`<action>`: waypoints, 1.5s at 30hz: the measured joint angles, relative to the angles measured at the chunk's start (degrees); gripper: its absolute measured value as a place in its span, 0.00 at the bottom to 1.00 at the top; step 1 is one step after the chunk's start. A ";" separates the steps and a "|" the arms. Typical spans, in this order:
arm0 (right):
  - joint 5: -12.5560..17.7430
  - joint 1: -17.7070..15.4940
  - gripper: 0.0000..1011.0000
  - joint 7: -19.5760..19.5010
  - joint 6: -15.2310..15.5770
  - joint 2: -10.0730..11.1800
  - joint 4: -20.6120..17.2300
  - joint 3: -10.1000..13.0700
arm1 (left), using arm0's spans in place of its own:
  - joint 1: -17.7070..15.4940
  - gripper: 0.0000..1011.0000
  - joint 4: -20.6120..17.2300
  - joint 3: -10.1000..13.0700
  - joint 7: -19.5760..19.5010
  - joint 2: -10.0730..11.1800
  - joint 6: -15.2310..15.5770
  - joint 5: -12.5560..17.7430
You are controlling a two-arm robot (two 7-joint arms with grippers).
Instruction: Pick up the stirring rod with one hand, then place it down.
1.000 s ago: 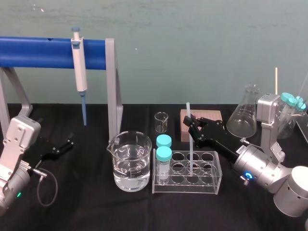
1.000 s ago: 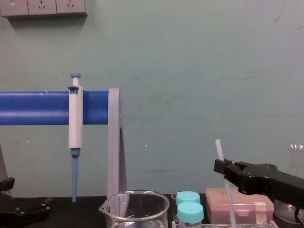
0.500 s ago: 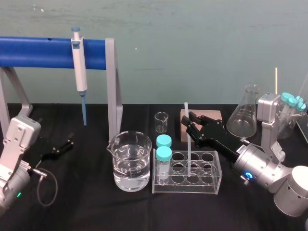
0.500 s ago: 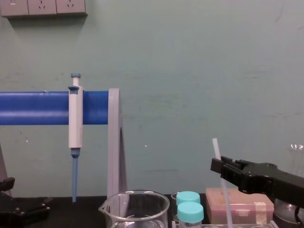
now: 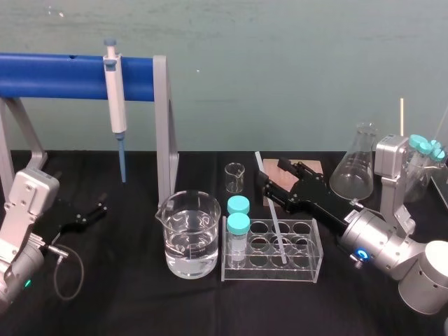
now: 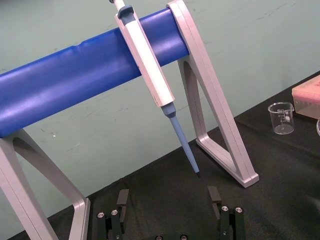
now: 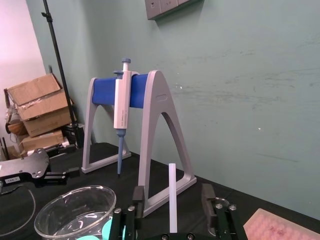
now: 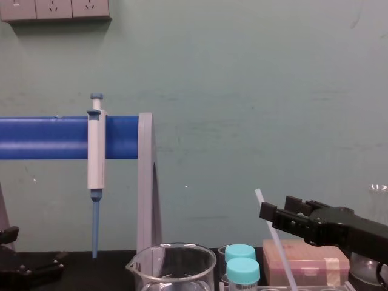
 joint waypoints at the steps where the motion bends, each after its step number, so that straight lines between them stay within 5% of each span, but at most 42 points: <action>1: 0.01 0.00 0.71 0.01 -0.01 0.00 0.00 0.00 | 0.00 0.99 0.00 0.00 0.00 0.00 0.00 0.00; 12: -0.29 -0.10 0.99 -0.80 0.00 0.06 -0.57 0.26 | 0.00 0.99 0.00 0.00 0.00 0.00 0.00 0.00; 16: -2.80 -1.51 0.99 -6.47 -0.78 0.41 -3.57 2.36 | 0.00 0.99 0.00 0.00 0.00 0.00 0.00 0.00; 21: -9.41 -5.41 0.99 -19.22 -2.64 0.89 -7.83 6.44 | 0.00 0.99 0.00 0.00 0.00 0.00 0.00 0.00; 26: -14.97 -8.64 0.99 -28.17 -0.43 1.21 -8.29 8.68 | 0.00 0.99 0.00 0.00 0.00 0.00 0.00 0.00; 33: -18.07 -9.61 0.99 -31.23 2.12 0.58 -4.85 9.16 | 0.00 0.99 0.00 0.00 0.00 0.00 0.00 0.00; 45: -18.02 -9.65 0.99 -31.31 1.88 0.73 -5.44 9.19 | 0.00 0.99 0.00 0.00 0.00 0.00 0.00 0.00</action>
